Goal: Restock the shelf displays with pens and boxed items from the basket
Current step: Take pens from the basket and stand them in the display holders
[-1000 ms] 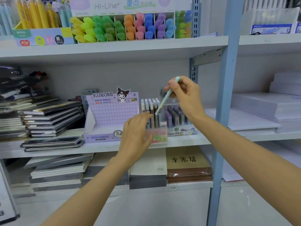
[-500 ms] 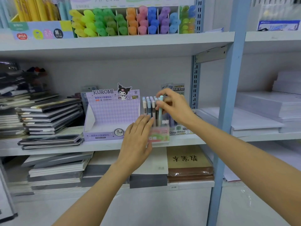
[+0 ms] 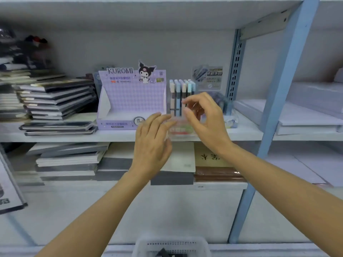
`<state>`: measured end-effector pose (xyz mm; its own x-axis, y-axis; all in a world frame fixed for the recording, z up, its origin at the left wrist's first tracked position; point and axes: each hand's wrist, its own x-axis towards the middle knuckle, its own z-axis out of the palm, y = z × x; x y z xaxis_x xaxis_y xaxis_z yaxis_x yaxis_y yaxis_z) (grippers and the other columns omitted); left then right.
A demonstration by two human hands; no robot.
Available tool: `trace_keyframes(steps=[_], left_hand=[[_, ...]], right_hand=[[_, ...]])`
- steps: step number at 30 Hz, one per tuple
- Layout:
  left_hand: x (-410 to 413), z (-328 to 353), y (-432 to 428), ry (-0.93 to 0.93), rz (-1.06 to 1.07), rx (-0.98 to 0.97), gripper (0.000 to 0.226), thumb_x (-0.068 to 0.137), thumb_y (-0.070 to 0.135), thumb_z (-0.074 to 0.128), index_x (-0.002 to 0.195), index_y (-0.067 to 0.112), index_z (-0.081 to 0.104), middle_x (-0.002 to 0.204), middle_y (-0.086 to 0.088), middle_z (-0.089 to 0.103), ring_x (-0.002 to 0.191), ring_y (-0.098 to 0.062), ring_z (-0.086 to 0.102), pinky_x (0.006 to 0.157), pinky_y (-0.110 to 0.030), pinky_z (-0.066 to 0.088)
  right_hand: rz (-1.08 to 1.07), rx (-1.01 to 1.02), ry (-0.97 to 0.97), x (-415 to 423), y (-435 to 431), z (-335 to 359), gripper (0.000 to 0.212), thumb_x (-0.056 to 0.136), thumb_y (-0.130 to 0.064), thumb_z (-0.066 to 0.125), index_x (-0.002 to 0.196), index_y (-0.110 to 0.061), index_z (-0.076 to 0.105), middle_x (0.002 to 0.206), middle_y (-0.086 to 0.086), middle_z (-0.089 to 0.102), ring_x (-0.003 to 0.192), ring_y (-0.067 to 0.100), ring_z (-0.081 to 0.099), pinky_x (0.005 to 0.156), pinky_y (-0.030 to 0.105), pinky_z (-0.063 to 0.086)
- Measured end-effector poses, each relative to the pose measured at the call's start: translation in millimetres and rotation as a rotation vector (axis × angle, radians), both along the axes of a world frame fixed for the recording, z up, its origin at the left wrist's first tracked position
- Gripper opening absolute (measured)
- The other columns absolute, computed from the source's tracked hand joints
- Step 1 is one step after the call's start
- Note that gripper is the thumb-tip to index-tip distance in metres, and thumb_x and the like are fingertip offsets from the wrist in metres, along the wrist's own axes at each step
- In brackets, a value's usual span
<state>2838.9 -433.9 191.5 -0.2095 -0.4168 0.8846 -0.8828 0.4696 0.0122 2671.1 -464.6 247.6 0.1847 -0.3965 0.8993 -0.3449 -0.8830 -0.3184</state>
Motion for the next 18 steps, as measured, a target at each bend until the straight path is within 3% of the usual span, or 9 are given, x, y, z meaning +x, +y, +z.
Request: trace_keyframes(steps=[2, 5, 7, 9, 11, 12, 14, 16, 18], left_hand=[[10, -38, 6, 0.094, 0.022, -0.017, 0.043, 0.076, 0.0, 0.062, 0.117, 0.01, 0.057, 0.121, -0.012, 0.059, 0.117, -0.029, 0.046, 0.101, -0.038, 0.032], [29, -116, 16, 0.13, 0.075, 0.152, 0.035, 0.075, -0.002, 0.059, 0.109, 0.007, 0.061, 0.11, -0.013, 0.061, 0.107, -0.028, 0.048, 0.094, -0.035, 0.034], [46, -173, 27, 0.095, 0.108, 0.343, 0.032, 0.075, -0.003, 0.06, 0.104, 0.007, 0.065, 0.104, -0.01, 0.061, 0.101, -0.028, 0.051, 0.086, -0.034, 0.037], [61, -229, 43, 0.093, 0.118, 0.574, 0.032, 0.075, -0.007, 0.064, 0.103, 0.009, 0.066, 0.103, -0.008, 0.062, 0.098, -0.029, 0.057, 0.081, -0.036, 0.041], [73, -280, 61, 0.079, 0.126, 0.818, 0.032, 0.078, -0.006, 0.067, 0.107, 0.009, 0.066, 0.112, -0.01, 0.063, 0.105, -0.033, 0.06, 0.085, -0.039, 0.045], [77, -303, 70, 0.058, 0.141, 0.943, 0.032, 0.083, -0.001, 0.065, 0.114, 0.009, 0.065, 0.124, -0.012, 0.06, 0.116, -0.035, 0.057, 0.092, -0.041, 0.044], [85, -343, 88, 0.011, 0.173, 1.157, 0.04, 0.098, 0.016, 0.05, 0.138, 0.014, 0.048, 0.153, -0.007, 0.036, 0.143, -0.026, 0.032, 0.113, -0.036, 0.028], [94, -374, 105, -0.051, 0.173, 1.301, 0.05, 0.105, 0.028, 0.034, 0.152, 0.02, 0.023, 0.163, 0.003, 0.009, 0.15, -0.013, 0.007, 0.118, -0.026, 0.008], [101, -392, 118, -0.113, 0.158, 1.388, 0.055, 0.105, 0.033, 0.029, 0.155, 0.022, 0.005, 0.162, 0.004, -0.009, 0.15, -0.011, -0.003, 0.118, -0.022, 0.0]], right_hand=[[0.09, 0.073, 0.046, 9, 13, -39, 0.008, 0.094, -0.013, 0.058, 0.097, -0.009, 0.064, 0.089, -0.008, 0.06, 0.072, 0.008, 0.055, 0.064, 0.021, 0.045], [0.189, 0.306, 0.171, 25, 23, -116, 0.009, 0.094, -0.014, 0.058, 0.094, -0.009, 0.066, 0.082, -0.004, 0.065, 0.067, 0.013, 0.058, 0.06, 0.03, 0.048], [0.241, 0.507, 0.251, 33, 25, -175, 0.01, 0.096, -0.014, 0.058, 0.094, -0.01, 0.067, 0.079, -0.004, 0.064, 0.063, 0.017, 0.058, 0.058, 0.032, 0.047], [0.265, 0.716, 0.333, 40, 26, -233, 0.011, 0.096, -0.018, 0.058, 0.094, -0.012, 0.067, 0.076, -0.009, 0.061, 0.061, 0.011, 0.055, 0.058, 0.026, 0.045], [0.272, 0.906, 0.464, 46, 29, -290, 0.013, 0.096, -0.023, 0.058, 0.096, -0.015, 0.067, 0.079, -0.011, 0.062, 0.066, 0.009, 0.056, 0.064, 0.024, 0.045], [0.276, 0.996, 0.553, 48, 32, -317, 0.014, 0.096, -0.027, 0.058, 0.098, -0.017, 0.067, 0.083, -0.011, 0.063, 0.071, 0.009, 0.058, 0.067, 0.023, 0.047], [0.305, 1.165, 0.758, 51, 41, -368, 0.016, 0.096, -0.034, 0.057, 0.103, -0.023, 0.066, 0.091, -0.013, 0.065, 0.077, 0.003, 0.059, 0.07, 0.018, 0.046], [0.361, 1.275, 0.954, 52, 52, -409, 0.021, 0.096, -0.038, 0.054, 0.107, -0.023, 0.063, 0.097, -0.009, 0.065, 0.081, 0.003, 0.058, 0.071, 0.019, 0.046], [0.394, 1.355, 1.08, 50, 66, -441, 0.026, 0.098, -0.041, 0.05, 0.11, -0.02, 0.059, 0.098, -0.005, 0.061, 0.081, 0.008, 0.056, 0.068, 0.023, 0.042]])
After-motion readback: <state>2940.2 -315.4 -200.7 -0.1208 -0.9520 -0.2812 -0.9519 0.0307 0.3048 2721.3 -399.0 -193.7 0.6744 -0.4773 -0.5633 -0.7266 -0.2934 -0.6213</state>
